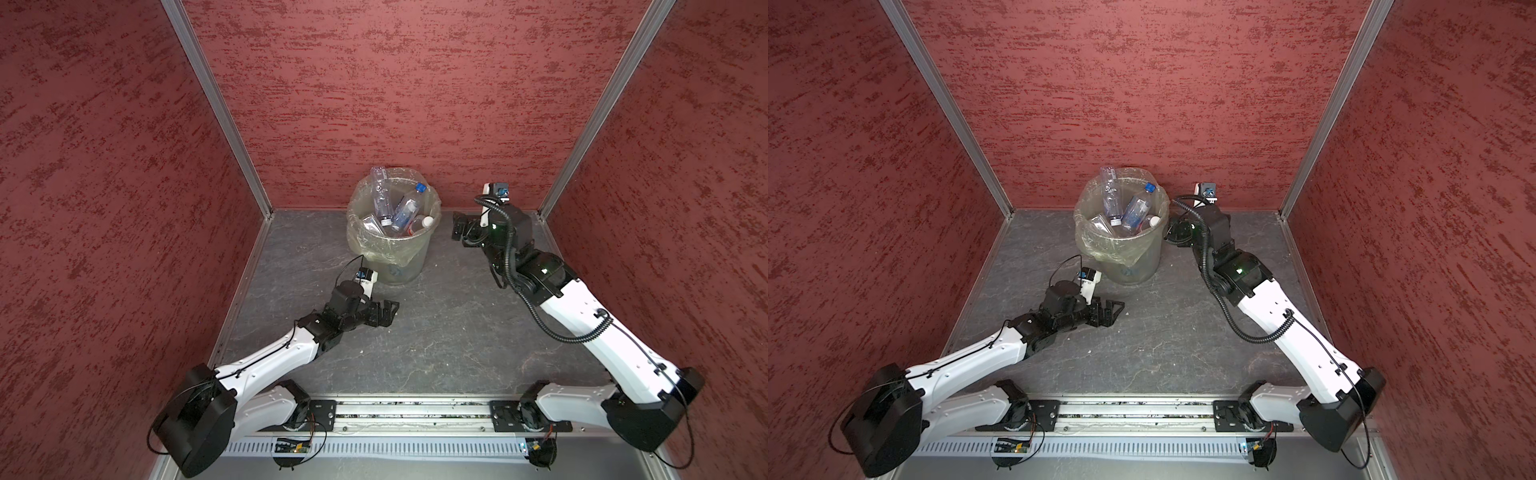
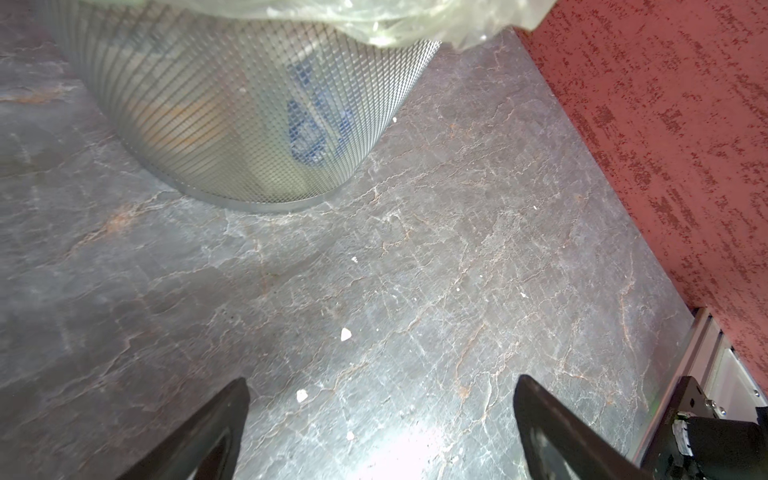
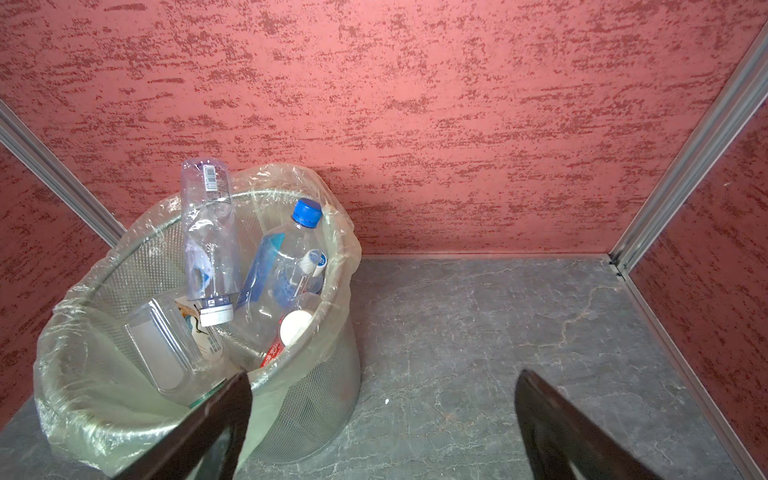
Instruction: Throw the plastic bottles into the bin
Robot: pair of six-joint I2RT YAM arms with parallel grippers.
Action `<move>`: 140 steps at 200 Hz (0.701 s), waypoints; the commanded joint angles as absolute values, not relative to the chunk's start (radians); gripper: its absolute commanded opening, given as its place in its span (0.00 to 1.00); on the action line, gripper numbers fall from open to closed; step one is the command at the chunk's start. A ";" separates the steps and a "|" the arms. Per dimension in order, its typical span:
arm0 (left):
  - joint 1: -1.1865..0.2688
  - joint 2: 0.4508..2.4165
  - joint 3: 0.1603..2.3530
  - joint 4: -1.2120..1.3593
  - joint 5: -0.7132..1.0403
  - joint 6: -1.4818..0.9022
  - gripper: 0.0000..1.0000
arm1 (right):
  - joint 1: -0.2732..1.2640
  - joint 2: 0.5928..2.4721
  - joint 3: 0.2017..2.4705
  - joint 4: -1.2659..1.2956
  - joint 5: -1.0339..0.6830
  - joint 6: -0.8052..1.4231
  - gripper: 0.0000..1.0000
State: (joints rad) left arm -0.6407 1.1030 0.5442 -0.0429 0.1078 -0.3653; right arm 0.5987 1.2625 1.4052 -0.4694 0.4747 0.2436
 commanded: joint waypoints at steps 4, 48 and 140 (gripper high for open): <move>-0.628 1.034 0.568 -0.133 0.067 -0.357 1.00 | 0.569 1.225 1.361 -0.450 0.456 0.265 0.99; -0.519 0.930 0.603 -0.301 0.048 -0.375 1.00 | 0.499 1.140 1.200 -0.409 0.407 0.286 0.99; -0.277 0.786 0.644 -0.389 0.071 -0.431 0.99 | 0.316 1.044 1.015 -0.446 0.350 0.335 0.99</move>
State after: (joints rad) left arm -0.3149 0.7910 0.6079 -0.3660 0.0761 -0.3981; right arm 0.3531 1.0733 1.0473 -0.4389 0.3794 0.3012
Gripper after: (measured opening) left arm 0.994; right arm 0.987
